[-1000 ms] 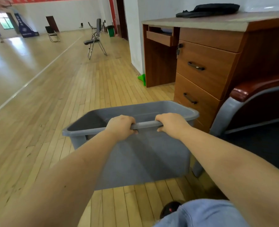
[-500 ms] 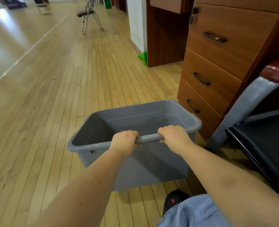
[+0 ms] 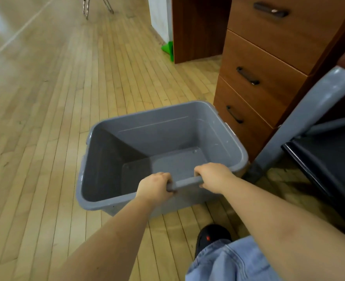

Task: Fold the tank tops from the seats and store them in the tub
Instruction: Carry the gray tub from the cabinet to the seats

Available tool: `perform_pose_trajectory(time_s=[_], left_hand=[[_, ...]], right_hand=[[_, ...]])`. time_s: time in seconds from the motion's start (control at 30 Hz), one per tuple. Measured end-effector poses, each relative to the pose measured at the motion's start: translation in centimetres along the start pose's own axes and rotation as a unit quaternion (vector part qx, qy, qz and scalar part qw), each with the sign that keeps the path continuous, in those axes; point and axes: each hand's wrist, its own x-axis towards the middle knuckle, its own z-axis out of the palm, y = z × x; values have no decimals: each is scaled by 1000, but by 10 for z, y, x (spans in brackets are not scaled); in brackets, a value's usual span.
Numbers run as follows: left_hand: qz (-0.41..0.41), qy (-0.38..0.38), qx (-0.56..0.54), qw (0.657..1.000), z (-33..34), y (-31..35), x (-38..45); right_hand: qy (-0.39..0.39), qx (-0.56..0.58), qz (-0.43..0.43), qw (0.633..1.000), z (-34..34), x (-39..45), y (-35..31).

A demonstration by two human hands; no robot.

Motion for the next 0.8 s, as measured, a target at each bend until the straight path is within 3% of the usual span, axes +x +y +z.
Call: perform_pose_trajectory(time_s=[0.13, 0.4, 0.57, 0.8], left_hand=[[-33, -30, -43, 998, 23, 9, -18], [-42, -42, -114, 992, 30, 23, -58], [-46, -66, -146, 986, 21, 35, -78], [-65, -88, -95, 990, 7, 12, -91]], right_hand=[[-60, -15, -5, 998, 13, -15, -7], [-85, -4, 43, 995, 23, -59, -24], [-60, 62, 101, 991, 23, -69, -69], [-37, 16, 101, 994, 38, -74, -89]])
